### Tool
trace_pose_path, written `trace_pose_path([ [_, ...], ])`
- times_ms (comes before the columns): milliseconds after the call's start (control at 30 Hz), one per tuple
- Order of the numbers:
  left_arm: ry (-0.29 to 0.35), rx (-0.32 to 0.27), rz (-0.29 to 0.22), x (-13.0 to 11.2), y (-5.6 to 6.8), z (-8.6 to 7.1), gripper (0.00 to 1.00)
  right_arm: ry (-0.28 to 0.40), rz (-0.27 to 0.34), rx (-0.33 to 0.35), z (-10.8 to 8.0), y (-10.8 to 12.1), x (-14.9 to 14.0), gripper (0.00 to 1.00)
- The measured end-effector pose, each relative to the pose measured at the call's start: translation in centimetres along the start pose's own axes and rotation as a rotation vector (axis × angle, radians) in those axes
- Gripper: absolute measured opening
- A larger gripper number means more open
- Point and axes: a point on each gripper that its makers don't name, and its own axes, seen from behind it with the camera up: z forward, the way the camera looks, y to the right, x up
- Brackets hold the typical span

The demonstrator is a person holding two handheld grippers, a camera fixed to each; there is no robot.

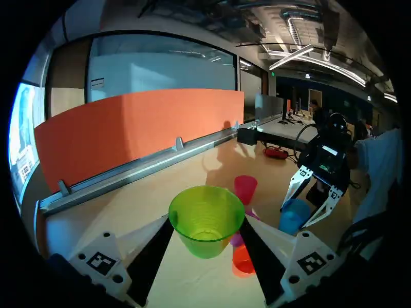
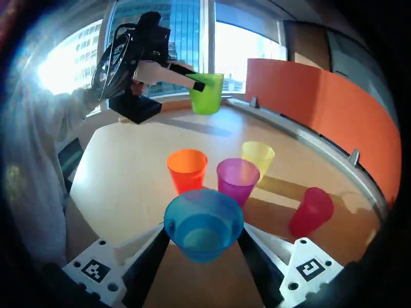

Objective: Pour water

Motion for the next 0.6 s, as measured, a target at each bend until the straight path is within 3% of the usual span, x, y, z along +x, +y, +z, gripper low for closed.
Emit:
trace_pose_path([
  [367,0.062,-0.002,-0.009,1.7,2.1,-0.8,0.86,0.138,0.071,-0.084,-3.8,1.3,3.7,0.89],
  [600,0.104,-0.002,-0.014,2.5,3.5,-1.0,0.86,0.225,0.085,-0.132,-5.8,2.2,6.2,0.89],
])
